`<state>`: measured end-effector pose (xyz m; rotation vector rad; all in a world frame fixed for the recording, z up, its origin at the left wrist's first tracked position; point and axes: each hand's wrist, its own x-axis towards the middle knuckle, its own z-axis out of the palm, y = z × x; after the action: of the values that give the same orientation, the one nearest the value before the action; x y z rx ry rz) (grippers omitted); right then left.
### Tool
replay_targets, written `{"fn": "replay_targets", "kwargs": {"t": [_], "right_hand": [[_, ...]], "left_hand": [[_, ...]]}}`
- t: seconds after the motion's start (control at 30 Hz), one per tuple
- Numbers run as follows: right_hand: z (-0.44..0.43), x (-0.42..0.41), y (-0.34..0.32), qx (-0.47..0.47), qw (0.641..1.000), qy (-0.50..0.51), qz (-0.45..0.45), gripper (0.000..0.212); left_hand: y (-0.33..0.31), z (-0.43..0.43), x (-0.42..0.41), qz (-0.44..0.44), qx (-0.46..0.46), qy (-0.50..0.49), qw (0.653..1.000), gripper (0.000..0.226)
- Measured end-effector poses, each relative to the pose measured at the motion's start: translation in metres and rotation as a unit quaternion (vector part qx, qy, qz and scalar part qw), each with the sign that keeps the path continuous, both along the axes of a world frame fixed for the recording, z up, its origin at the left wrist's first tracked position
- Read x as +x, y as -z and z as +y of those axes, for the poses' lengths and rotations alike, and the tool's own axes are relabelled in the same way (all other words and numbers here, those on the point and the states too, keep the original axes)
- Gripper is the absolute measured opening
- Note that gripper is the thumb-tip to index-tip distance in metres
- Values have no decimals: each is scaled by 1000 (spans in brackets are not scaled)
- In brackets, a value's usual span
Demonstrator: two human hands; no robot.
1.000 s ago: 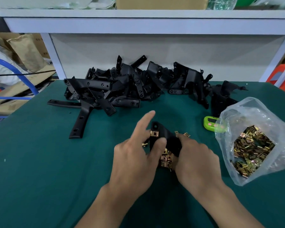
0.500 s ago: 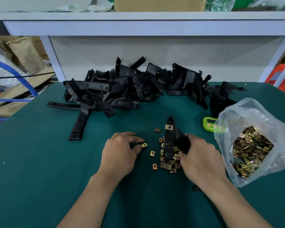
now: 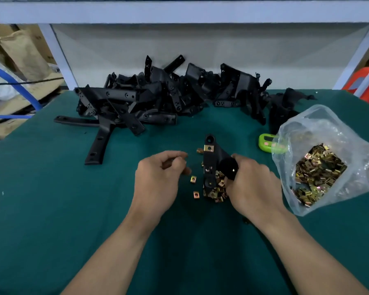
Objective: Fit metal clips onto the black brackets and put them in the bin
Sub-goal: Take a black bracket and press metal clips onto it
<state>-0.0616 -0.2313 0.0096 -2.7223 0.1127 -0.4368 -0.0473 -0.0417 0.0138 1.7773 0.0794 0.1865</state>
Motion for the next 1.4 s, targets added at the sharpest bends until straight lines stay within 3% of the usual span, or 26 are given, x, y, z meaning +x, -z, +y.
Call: {"fn": "replay_targets", "kwargs": {"t": [0.1,0.27,0.43,0.87,1.1,1.4], "right_hand": [[1,-3,1,6,1000,-12,7,31],[-2,-4,3,9,1000,-22,3,27],[-4,-3,5,19,999,-26,-7,21],[-5,0,7,15,999,-20,-22,20],[-4,-2,5,12,999,-18,-32,26],[-4,-2,2,21,999,-24,-23,25]], "left_hand": [[-1,-2,-4,36,-67,44,996,27],[-2,-3,-7,65,-182,93,977,19],[-9,-2,-9,88,-175,82,977,37],[-13,-3,-12,113,-258,137,950,25],[-16,0,-18,99,-170,180,964,29],[-15,0,-17,73,-143,178,971,30]]}}
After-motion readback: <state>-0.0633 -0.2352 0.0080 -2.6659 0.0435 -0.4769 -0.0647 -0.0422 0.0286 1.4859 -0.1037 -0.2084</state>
